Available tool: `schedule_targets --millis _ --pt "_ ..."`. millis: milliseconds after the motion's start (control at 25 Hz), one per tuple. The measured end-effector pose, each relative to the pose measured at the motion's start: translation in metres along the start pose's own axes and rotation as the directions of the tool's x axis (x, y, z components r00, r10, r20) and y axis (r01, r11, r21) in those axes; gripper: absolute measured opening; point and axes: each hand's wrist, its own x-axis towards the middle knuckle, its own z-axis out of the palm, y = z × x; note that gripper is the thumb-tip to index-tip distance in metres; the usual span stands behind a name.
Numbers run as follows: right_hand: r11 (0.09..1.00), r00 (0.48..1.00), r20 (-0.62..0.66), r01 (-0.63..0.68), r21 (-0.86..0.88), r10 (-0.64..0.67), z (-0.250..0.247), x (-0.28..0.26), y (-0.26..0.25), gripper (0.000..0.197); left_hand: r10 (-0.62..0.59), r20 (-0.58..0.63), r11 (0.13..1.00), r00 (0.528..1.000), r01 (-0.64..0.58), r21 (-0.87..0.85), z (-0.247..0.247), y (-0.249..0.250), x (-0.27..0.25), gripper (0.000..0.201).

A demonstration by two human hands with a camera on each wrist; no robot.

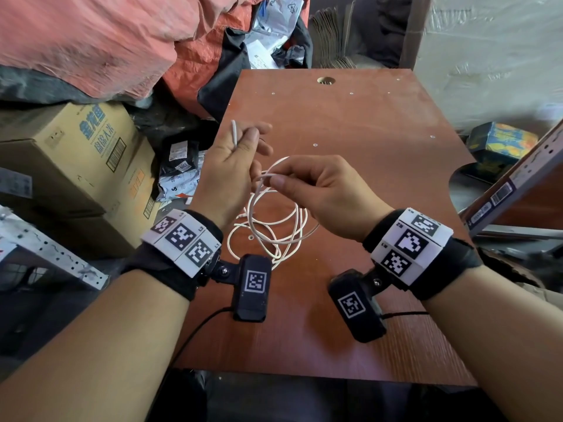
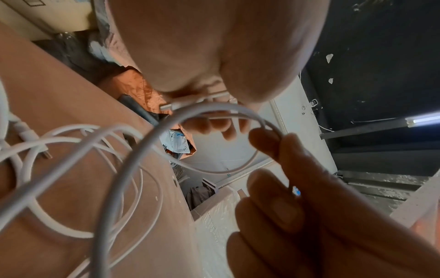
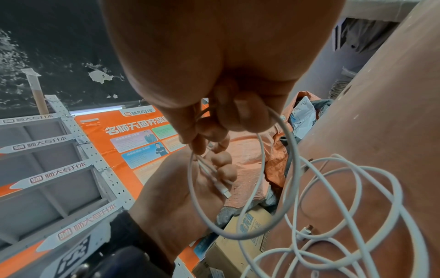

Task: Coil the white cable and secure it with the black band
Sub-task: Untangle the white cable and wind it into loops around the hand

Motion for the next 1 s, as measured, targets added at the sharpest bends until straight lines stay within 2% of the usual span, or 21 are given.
schedule_targets --millis 120,240,360,520,640,800,880,1000 --pt "1.0 0.998 -0.056 0.024 -0.014 -0.025 0.0 0.003 0.001 0.013 0.019 -0.022 0.998 1.0 -0.017 0.066 -0.002 0.004 -0.001 0.027" --pt "0.997 0.99 -0.14 -0.029 -0.065 0.02 -0.005 0.005 0.004 0.021 0.017 -0.067 0.994 0.998 -0.01 0.107 -0.007 0.007 0.0 0.027" --pt "0.992 0.978 -0.196 -0.092 -0.082 0.075 -0.009 0.006 0.011 0.019 -0.055 -0.075 0.994 0.996 0.062 0.09 -0.014 0.009 0.002 0.026" --pt "0.981 0.955 -0.268 -0.16 -0.108 0.126 -0.007 0.009 0.02 0.009 -0.151 0.063 0.986 0.986 0.146 0.078 -0.015 0.016 -0.005 0.031" --pt "0.979 0.937 -0.318 -0.183 -0.087 0.147 -0.01 0.008 0.02 0.013 -0.174 0.167 0.98 0.971 0.154 0.126 -0.017 0.018 -0.007 0.031" --pt "0.976 0.929 -0.325 -0.207 -0.066 0.175 -0.013 0.006 0.02 0.022 -0.189 0.159 0.954 0.969 0.143 0.262 -0.018 0.009 -0.004 0.038" --pt "0.98 0.927 -0.324 -0.198 0.005 0.189 -0.011 0.007 0.019 0.017 -0.224 0.121 0.936 0.967 0.179 0.302 -0.018 0.005 -0.003 0.036" --pt "0.966 0.93 -0.288 -0.18 0.188 0.229 -0.008 0.009 0.019 0.014 -0.271 0.139 0.934 0.953 0.226 0.276 -0.017 0.004 -0.004 0.014"
